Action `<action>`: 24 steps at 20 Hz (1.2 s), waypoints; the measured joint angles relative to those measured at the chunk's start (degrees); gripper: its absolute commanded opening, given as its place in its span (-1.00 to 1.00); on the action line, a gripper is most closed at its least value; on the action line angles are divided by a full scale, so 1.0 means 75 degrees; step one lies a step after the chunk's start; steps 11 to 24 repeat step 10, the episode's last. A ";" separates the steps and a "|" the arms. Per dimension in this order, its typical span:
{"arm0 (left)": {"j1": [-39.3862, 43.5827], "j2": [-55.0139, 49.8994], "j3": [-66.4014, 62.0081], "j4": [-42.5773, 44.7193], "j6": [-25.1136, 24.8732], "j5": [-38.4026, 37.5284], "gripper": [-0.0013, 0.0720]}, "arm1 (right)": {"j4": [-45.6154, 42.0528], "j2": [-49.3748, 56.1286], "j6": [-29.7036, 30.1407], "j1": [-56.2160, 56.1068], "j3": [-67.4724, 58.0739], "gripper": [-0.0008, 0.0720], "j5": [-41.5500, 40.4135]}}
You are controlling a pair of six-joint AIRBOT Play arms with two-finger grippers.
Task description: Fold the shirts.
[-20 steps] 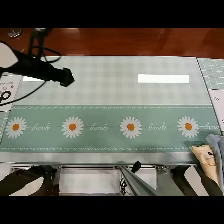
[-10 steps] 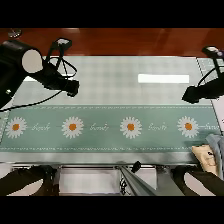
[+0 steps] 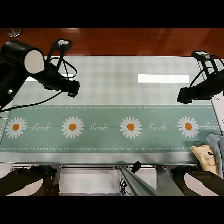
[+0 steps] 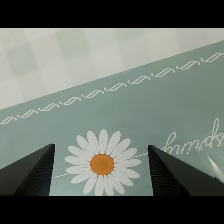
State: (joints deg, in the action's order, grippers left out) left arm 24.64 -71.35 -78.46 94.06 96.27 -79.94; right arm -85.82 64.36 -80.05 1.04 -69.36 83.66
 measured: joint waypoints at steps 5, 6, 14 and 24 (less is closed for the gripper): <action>0.0000 0.0000 0.0000 -0.0003 0.0012 -0.0003 0.97 | -0.0041 0.0009 -0.0026 -0.0012 0.0000 0.72 -0.0006; 0.0000 0.0000 0.0000 0.0000 0.0015 -0.0006 0.97 | -0.0041 0.0009 -0.0032 -0.0012 0.0000 0.72 -0.0009; 0.0000 0.0000 0.0000 -0.0003 0.0012 -0.0006 0.97 | -0.0038 0.0009 -0.0047 -0.0012 0.0000 0.72 -0.0012; 0.0000 0.0000 0.0000 -0.0003 0.0012 -0.0006 0.97 | -0.0038 0.0009 -0.0047 -0.0012 0.0000 0.72 -0.0012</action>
